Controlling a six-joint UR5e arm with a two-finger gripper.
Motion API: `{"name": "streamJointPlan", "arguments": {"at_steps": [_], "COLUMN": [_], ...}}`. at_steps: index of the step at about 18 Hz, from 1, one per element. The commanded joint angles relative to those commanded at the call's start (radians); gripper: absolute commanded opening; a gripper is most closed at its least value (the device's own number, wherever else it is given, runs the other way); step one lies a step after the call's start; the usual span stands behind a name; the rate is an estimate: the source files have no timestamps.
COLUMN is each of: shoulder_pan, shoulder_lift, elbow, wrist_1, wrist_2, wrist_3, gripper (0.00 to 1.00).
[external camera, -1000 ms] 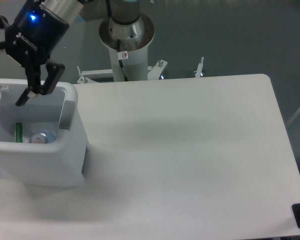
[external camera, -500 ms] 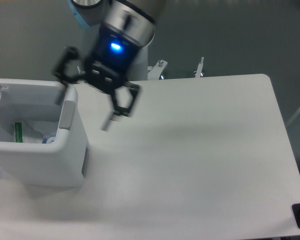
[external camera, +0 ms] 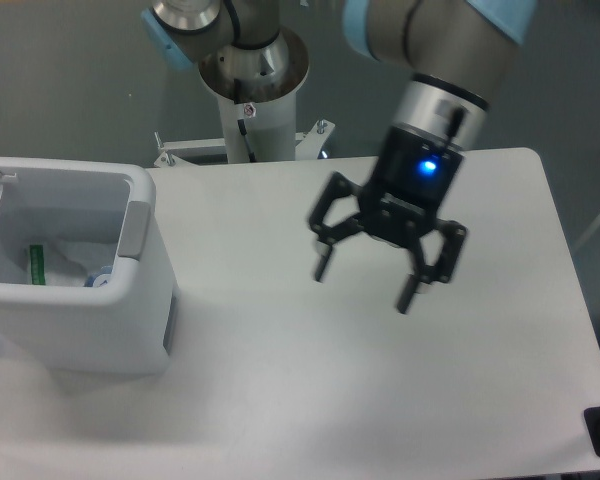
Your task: Place the trash in the trash can
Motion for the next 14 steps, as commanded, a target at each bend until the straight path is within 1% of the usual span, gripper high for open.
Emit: {"name": "streamJointPlan", "arguments": {"at_steps": [2,3,4,7,11,12,14], "shoulder_pan": [-0.002,-0.002,-0.003,-0.003,-0.015,-0.017,-0.02], "shoulder_lift": [0.003,0.003,0.002,-0.017,-0.038,-0.038,-0.037], "elbow": [-0.029,-0.041,-0.045,-0.046,-0.046,-0.046,-0.046], "wrist_1": [0.002,0.002,0.002,0.0,-0.011,-0.024,-0.07], "wrist_2": [0.184,0.256,0.298,0.376,0.479,0.496,0.515], "wrist_3": [0.08,0.11,0.128,0.155,0.238,0.25,0.289], "gripper": [1.0,1.0,1.0,1.0,1.0,1.0,1.0]}}
